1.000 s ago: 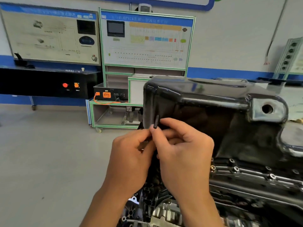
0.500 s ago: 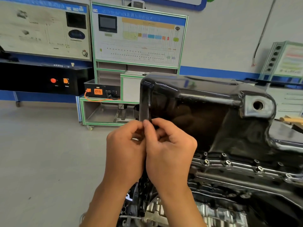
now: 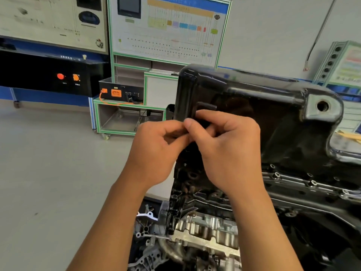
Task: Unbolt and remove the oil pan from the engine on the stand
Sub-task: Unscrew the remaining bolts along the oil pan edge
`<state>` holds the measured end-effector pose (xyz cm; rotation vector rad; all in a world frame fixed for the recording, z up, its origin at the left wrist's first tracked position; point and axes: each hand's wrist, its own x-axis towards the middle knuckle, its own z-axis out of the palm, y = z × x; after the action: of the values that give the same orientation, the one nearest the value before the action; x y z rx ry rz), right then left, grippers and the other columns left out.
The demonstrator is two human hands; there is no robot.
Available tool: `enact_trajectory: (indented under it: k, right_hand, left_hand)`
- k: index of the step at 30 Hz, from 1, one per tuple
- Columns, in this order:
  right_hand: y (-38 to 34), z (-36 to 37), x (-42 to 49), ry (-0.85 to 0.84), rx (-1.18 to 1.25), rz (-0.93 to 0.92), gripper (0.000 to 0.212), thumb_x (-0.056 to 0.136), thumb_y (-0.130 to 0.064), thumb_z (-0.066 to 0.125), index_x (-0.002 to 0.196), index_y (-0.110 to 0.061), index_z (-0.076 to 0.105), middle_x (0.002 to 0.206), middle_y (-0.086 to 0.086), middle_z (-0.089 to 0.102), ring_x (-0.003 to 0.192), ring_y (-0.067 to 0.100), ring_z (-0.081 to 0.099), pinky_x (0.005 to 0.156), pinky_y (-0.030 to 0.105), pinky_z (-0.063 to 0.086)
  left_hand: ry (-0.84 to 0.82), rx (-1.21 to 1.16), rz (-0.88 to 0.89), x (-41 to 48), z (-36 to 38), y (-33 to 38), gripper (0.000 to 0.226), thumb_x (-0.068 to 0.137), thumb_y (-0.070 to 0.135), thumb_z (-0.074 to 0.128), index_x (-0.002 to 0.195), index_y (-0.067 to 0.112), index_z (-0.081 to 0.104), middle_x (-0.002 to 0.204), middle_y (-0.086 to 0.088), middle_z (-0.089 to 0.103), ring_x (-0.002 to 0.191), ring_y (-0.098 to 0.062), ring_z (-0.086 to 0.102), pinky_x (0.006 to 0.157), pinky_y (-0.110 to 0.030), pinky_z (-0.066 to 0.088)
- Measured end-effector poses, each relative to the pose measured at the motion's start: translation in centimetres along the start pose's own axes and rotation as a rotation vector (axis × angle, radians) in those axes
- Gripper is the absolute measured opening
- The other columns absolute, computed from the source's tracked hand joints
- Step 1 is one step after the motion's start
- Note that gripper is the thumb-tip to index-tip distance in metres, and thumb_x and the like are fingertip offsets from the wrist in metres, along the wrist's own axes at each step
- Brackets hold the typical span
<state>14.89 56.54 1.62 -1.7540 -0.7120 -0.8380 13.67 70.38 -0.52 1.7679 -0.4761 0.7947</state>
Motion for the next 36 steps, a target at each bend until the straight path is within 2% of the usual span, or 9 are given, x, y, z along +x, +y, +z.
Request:
enact_trajectory:
  k: [4,8,11,13,17,20,26,31,36]
  right_hand:
    - [-0.3,0.3,0.6,0.033,0.011,-0.043,0.015,0.084,-0.020,0.080,0.073,-0.028,0.075,0.056,-0.008,0.064,0.044,0.009,0.054,0.048,0.025,0.051]
    - [0.0,0.5,0.4,0.026,0.051,-0.029,0.010,0.088,-0.017,0.077,0.082,-0.025,0.078,0.054,-0.015,0.062,0.050,0.005,0.060,0.051,0.018,0.050]
    - [0.1,0.2,0.3,-0.050,0.070,-0.010,0.013,0.095,-0.016,0.068,0.087,-0.017,0.079,0.056,-0.014,0.063,0.052,0.006,0.060,0.051,0.018,0.047]
    - [0.0,-0.2,0.4,-0.118,0.073,0.000,0.016,0.098,-0.015,0.063,0.093,-0.017,0.079,0.068,-0.009,0.071,0.063,0.011,0.067,0.056,0.029,0.054]
    - [0.0,-0.5,0.4,-0.194,0.040,-0.003,0.020,0.101,-0.016,0.058,0.092,-0.014,0.076,0.073,-0.006,0.071,0.068,0.011,0.067,0.062,0.032,0.055]
    - [0.0,0.0,0.4,-0.066,0.064,-0.037,0.018,0.094,-0.017,0.069,0.076,-0.014,0.072,0.050,-0.004,0.056,0.046,0.011,0.050,0.051,0.023,0.049]
    - [-0.2,2.0,-0.2,0.194,0.140,-0.041,0.015,0.083,-0.011,0.081,0.086,-0.025,0.076,0.056,-0.013,0.064,0.055,0.002,0.063,0.057,0.018,0.054]
    - [-0.2,1.5,-0.2,0.049,0.073,-0.040,0.010,0.094,-0.013,0.069,0.089,-0.013,0.078,0.063,-0.010,0.065,0.059,0.008,0.063,0.057,0.034,0.054]
    - [0.1,0.4,-0.1,-0.164,-0.043,-0.018,0.021,0.103,-0.020,0.052,0.091,-0.014,0.068,0.060,-0.012,0.055,0.051,0.011,0.049,0.048,0.029,0.036]
  left_hand:
    - [-0.006,0.020,0.009,0.5,-0.2,0.1,0.019,0.084,0.005,0.073,0.091,0.022,0.076,0.078,0.012,0.075,0.073,-0.005,0.072,0.066,-0.019,0.056]
    - [0.018,0.001,-0.011,0.6,-0.1,0.0,0.012,0.083,0.006,0.075,0.089,0.016,0.076,0.079,0.003,0.075,0.074,-0.014,0.072,0.070,-0.035,0.061]
    - [-0.055,-0.076,0.007,0.7,-0.8,0.3,0.026,0.090,0.005,0.067,0.106,0.025,0.072,0.096,0.006,0.077,0.091,-0.010,0.073,0.076,-0.025,0.060]
    - [-0.107,-0.089,0.012,0.8,-1.1,0.4,0.030,0.093,0.004,0.063,0.113,0.026,0.069,0.103,0.011,0.076,0.097,-0.008,0.071,0.082,-0.020,0.057]
    - [-0.095,0.010,0.026,0.7,-0.7,0.2,0.023,0.093,0.008,0.064,0.109,0.022,0.073,0.090,0.006,0.077,0.084,-0.016,0.072,0.075,-0.025,0.059]
    - [-0.039,0.008,0.051,0.6,-0.3,0.3,0.022,0.091,0.004,0.066,0.101,0.022,0.074,0.087,0.011,0.075,0.082,-0.007,0.070,0.071,-0.019,0.055]
    - [0.046,0.008,0.042,0.8,-0.2,0.2,0.017,0.084,0.004,0.074,0.091,0.020,0.073,0.073,0.014,0.071,0.063,-0.004,0.063,0.056,-0.015,0.050]
    - [0.008,-0.042,0.022,0.9,-0.3,-0.2,0.013,0.088,0.009,0.071,0.100,0.015,0.075,0.084,0.002,0.074,0.074,-0.030,0.067,0.064,-0.043,0.056]
    - [-0.115,-0.047,0.044,0.9,-1.0,0.0,0.025,0.094,0.012,0.062,0.116,0.022,0.070,0.098,0.016,0.075,0.095,-0.005,0.071,0.080,-0.020,0.057]
